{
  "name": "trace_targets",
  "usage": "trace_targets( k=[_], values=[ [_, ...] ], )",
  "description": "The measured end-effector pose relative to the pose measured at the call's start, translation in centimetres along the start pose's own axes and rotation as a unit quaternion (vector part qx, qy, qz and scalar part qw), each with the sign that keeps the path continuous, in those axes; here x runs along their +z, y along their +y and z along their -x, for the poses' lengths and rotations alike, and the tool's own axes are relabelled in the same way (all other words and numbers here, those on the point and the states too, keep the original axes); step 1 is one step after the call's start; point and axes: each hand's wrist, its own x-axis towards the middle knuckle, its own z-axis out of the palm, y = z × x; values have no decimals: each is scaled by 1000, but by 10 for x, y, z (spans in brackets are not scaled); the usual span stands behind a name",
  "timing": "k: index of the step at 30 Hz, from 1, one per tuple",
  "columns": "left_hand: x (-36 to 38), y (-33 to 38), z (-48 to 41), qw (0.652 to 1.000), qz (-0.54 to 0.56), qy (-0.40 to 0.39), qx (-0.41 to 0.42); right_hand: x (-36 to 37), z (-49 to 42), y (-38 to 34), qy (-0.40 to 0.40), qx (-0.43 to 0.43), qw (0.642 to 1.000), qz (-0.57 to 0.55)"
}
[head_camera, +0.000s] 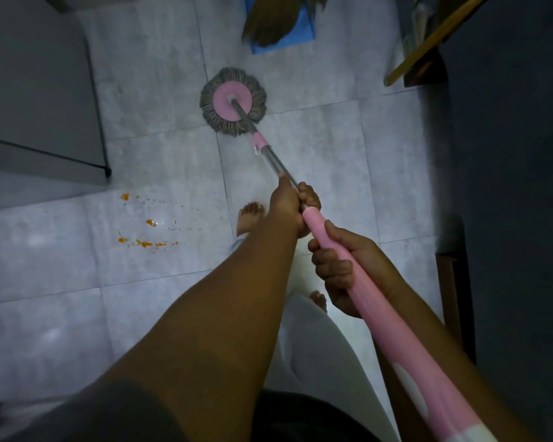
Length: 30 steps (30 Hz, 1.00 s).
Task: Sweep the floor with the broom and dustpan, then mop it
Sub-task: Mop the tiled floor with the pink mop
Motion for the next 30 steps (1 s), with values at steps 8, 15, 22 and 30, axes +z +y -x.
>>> trace_targets(
  k=[8, 15, 22, 30],
  values=[
    [41, 123, -50, 1000, 5, -8, 23, 72, -80, -76, -37, -17, 999, -12],
    [95, 235, -90, 999, -2, -3, 41, 134, -149, -161, -82, -25, 996, -34],
    [95, 265, -98, 999, -10, -12, 44, 151, -176, -167, -97, -25, 995, -22],
    [61, 210, -72, 999, -8, -9, 31, 120, -143, -111, -90, -19, 996, -16]
  ],
)
